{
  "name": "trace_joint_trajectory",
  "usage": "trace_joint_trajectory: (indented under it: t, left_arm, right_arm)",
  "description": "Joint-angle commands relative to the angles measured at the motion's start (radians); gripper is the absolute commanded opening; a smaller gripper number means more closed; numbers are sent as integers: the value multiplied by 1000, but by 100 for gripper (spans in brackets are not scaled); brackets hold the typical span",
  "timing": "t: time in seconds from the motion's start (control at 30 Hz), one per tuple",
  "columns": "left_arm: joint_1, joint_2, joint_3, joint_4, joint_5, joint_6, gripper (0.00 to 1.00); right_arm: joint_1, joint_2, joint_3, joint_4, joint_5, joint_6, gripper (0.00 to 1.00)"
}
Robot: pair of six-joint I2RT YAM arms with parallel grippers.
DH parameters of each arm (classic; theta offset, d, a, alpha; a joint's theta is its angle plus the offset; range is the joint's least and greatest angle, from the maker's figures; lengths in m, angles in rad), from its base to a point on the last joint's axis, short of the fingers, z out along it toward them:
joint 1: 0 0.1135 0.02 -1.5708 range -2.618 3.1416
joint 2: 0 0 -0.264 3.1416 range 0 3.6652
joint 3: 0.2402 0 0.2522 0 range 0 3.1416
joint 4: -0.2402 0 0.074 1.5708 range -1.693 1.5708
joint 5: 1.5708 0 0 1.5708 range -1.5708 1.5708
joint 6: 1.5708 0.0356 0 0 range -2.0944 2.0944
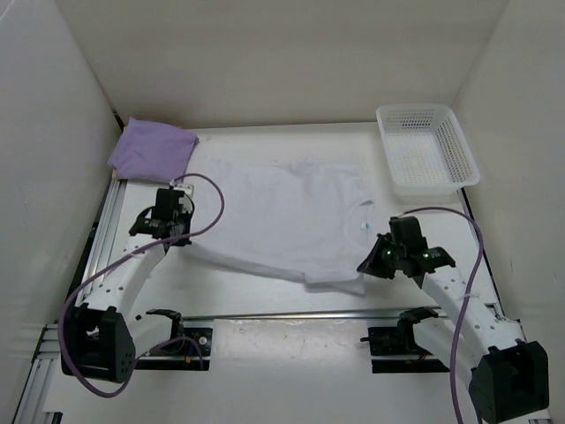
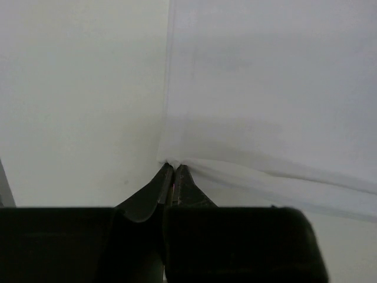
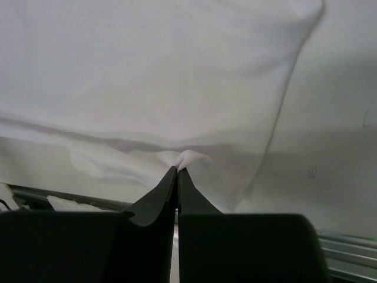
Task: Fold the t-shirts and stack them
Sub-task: Flatten out the tshirt
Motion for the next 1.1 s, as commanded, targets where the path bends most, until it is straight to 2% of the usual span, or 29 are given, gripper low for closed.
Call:
trace_joint_trajectory:
  t: [0.0, 0.07, 0.27, 0.33, 0.37, 0.43, 0.47, 0.5, 0.53, 0.57, 0.6, 0.63, 0.67, 0.7, 0.73, 0.77, 0.8, 0.87, 0.9, 0.93, 1.07]
  left_arm:
    - [1, -49, -96, 3, -13, 0, 10]
    - [1, -49, -117, -8, -13, 0, 10]
    - [1, -59, -93, -47, 7, 0, 10]
    - [1, -32, -48, -47, 19, 0, 10]
    - [1, -9, -21, -47, 39, 0, 10]
    - [1, 111, 135, -47, 39, 0, 10]
    - [1, 167, 219, -47, 25, 0, 10]
    - [10, 224, 430, -47, 10, 0, 10]
    - [10, 337, 547, -47, -10, 0, 10]
    - [10, 389, 669, -47, -44, 0, 10]
    - [10, 440, 791, -47, -62, 0, 10]
    - [10, 545, 1046, -47, -79, 0, 10]
    - [10, 598, 1181, -47, -102, 0, 10]
    - [10, 655, 1311, -47, -154, 0, 10]
    - [10, 709, 1563, -47, -176, 0, 10]
    - [10, 800, 1672, -38, -192, 0, 10]
    - [10, 830, 1755, -29, -203, 0, 10]
    - [10, 849, 1832, 18, -203, 0, 10]
    - [10, 824, 1801, 32, -179, 0, 10]
    - [19, 800, 1761, 45, -167, 0, 10]
    - [19, 671, 1477, 63, -104, 0, 10]
  right_arm:
    - [40, -9, -41, 1, 17, 60, 0]
    - [51, 15, -50, 1, 41, 60, 0]
    - [51, 112, 63, -8, 75, 5, 0]
    - [51, 148, 97, 21, 86, -30, 0]
    - [41, 212, 165, 33, 116, -42, 0]
    - [-13, 315, 293, 44, 97, -91, 0]
    - [-33, 445, 485, 33, 69, -113, 0]
    - [-51, 516, 605, 13, 37, -128, 0]
    - [-85, 590, 738, -8, -20, -159, 0]
    - [-100, 736, 1036, -72, -38, -168, 0]
    - [-114, 807, 1198, -109, -39, -168, 0]
    - [-142, 952, 1370, -150, -48, -159, 0]
    - [-154, 1022, 1551, -195, -48, -144, 0]
    - [-168, 1085, 1884, -246, -89, -122, 0]
    - [-195, 1153, 1995, -235, -112, -95, 0]
    - [-209, 1153, 2048, -199, -135, -26, 0]
    - [-222, 1128, 1987, -63, -158, 3, 0]
    - [-231, 982, 1813, 91, -151, 42, 0]
    - [-231, 936, 1668, 184, -125, 42, 0]
    - [-231, 872, 1622, 203, -109, 42, 0]
    - [-240, 828, 1547, 127, -109, -41, 0]
